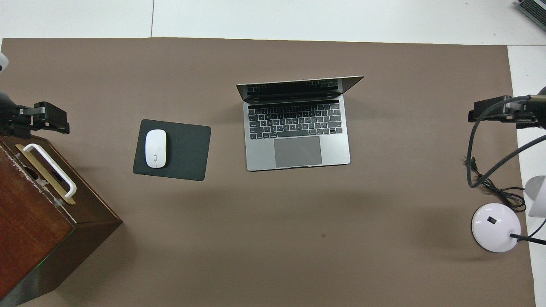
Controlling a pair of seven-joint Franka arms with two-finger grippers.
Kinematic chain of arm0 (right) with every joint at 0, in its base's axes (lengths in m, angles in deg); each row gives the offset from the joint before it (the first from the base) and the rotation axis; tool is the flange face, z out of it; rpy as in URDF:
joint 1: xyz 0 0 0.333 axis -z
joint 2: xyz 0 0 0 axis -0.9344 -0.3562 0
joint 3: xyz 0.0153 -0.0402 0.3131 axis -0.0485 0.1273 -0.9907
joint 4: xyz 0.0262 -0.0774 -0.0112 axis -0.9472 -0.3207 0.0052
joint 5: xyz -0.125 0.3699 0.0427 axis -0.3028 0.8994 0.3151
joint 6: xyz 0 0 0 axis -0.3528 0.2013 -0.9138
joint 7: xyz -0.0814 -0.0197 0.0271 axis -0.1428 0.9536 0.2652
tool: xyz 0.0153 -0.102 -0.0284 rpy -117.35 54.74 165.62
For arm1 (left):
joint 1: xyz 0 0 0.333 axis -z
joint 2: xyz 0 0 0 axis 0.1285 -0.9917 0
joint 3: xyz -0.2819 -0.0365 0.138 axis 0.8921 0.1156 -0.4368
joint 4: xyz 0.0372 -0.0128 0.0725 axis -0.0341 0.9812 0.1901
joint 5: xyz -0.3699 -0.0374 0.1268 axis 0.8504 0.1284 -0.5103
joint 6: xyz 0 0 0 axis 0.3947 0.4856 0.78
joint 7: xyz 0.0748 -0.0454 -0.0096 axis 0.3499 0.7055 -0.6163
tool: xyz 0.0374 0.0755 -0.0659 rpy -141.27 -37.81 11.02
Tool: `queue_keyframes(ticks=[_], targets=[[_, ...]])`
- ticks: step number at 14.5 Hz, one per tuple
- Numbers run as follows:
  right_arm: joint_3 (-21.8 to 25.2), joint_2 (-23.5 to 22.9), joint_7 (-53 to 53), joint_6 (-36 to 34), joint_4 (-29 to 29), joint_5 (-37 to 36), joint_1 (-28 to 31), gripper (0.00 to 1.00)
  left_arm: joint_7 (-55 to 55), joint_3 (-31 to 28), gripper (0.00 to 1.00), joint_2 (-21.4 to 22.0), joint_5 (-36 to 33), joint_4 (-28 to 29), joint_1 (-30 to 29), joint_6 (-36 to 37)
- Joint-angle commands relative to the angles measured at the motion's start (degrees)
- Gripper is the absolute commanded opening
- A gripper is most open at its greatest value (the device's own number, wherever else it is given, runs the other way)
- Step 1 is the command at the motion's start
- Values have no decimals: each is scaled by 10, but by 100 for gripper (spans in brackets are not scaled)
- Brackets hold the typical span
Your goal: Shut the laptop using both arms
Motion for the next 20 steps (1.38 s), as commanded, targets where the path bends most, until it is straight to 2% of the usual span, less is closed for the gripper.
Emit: queue_keyframes(ticks=[1, 3, 5, 7, 9, 11, 12, 13, 15, 16, 18, 20], targets=[[2, 4, 1, 8, -8, 0, -2, 100, -67, 4, 0, 19, 15, 23, -4, -9], [2, 4, 1, 8, -8, -2, -2, 100, -140, 3, 0, 25, 51, 36, -4, -10], [1, 4, 1, 8, -8, -3, -2, 100, -248, 3, 0, 44, 94, 72, -3, -29], [1, 4, 0, 8, -8, -3, -2, 100, -333, 4, 0, 68, 123, 129, 6, -69], [1, 4, 2, 9, -8, -3, -2, 100, -382, 4, 0, 96, 180, 189, 6, -114], [1, 4, 1, 9, -8, -3, -2, 100, -413, 4, 0, 125, 202, 249, 7, -145], [1, 4, 2, 9, -8, -3, -2, 95, -417, 4, 0, 136, 220, 273, 7, -165], [1, 4, 2, 9, -8, -3, -2, 89, -446, 4, 0, 147, 234, 295, 7, -183], [1, 4, 2, 9, -8, -3, -2, 67, -546, 6, 0, 148, 244, 313, 20, -236], [1, 4, 4, 10, -8, -3, -2, 49, -579, 6, 0, 148, 264, 320, 15, -249], [1, 4, 16, 11, -8, -3, -2, 3, -602, 5, 0, 149, 284, 345, 12, -279], [1, 4, 21, 11, -8, -3, -2, 0, -659, 6, 0, 150, 310, 381, 13, -327]])
